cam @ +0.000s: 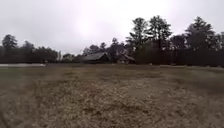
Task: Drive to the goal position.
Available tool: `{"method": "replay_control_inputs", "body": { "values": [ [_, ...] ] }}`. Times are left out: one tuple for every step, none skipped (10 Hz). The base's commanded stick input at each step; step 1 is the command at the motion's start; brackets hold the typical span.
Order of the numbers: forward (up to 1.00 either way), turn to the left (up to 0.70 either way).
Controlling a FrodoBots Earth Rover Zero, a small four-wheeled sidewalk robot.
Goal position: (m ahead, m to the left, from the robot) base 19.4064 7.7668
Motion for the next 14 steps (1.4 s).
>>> {"method": "replay_control_inputs", "body": {
  "values": [
    [0.70,0.00],
    [0.70,0.00],
    [0.70,0.00],
    [0.70,0.00],
    [0.70,0.00],
    [0.70,0.00],
    [0.70,0.00],
    [0.70,0.00],
    [0.70,0.00],
    [0.70,0.00],
    [0.70,0.00],
    [0.70,0.00],
    [0.70,0.00],
    [0.70,0.00]
  ]
}}
